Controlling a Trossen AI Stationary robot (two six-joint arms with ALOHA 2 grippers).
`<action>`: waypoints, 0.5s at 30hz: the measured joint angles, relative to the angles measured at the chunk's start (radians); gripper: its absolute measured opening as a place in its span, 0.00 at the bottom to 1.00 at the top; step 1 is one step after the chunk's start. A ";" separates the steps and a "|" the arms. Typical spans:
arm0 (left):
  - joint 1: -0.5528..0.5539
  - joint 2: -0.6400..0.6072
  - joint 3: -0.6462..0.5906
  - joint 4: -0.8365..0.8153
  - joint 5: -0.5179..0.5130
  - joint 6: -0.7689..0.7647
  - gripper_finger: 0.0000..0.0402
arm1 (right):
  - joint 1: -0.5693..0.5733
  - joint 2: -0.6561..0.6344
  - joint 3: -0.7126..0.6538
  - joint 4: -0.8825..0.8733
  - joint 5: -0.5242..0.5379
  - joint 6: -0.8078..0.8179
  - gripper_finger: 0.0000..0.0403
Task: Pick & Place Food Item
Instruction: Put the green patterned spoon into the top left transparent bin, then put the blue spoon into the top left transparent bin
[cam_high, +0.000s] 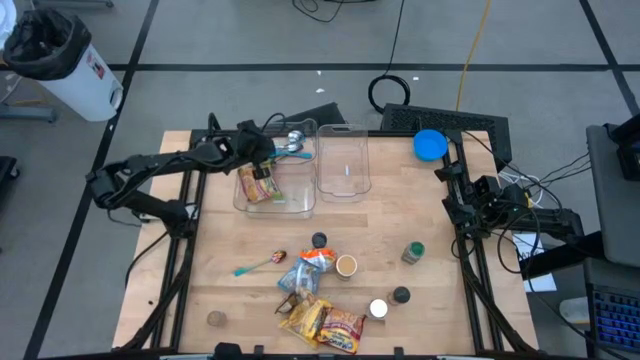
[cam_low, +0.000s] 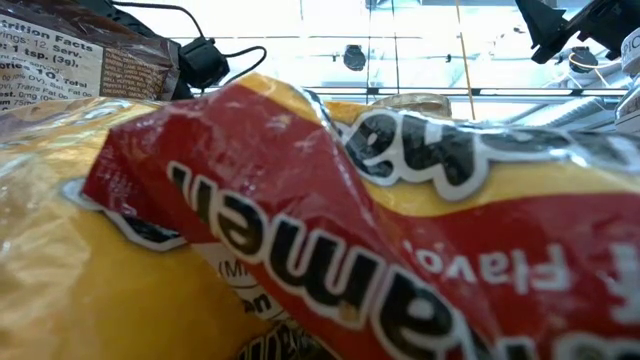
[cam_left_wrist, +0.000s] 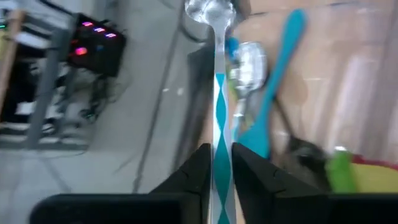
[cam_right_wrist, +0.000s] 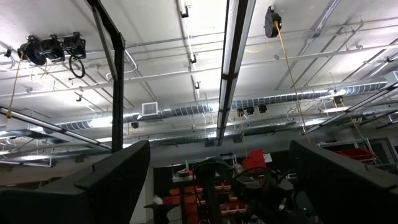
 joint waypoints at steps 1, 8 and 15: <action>-0.004 0.000 0.000 0.010 -0.027 0.002 0.22 | 0.000 0.000 0.000 0.000 0.000 0.000 0.94; -0.026 0.000 0.000 0.084 -0.134 -0.002 0.47 | 0.000 0.000 0.000 0.000 0.000 0.000 0.94; -0.132 -0.041 0.000 0.120 -0.280 -0.107 0.64 | 0.000 0.000 0.000 0.000 0.000 0.000 0.94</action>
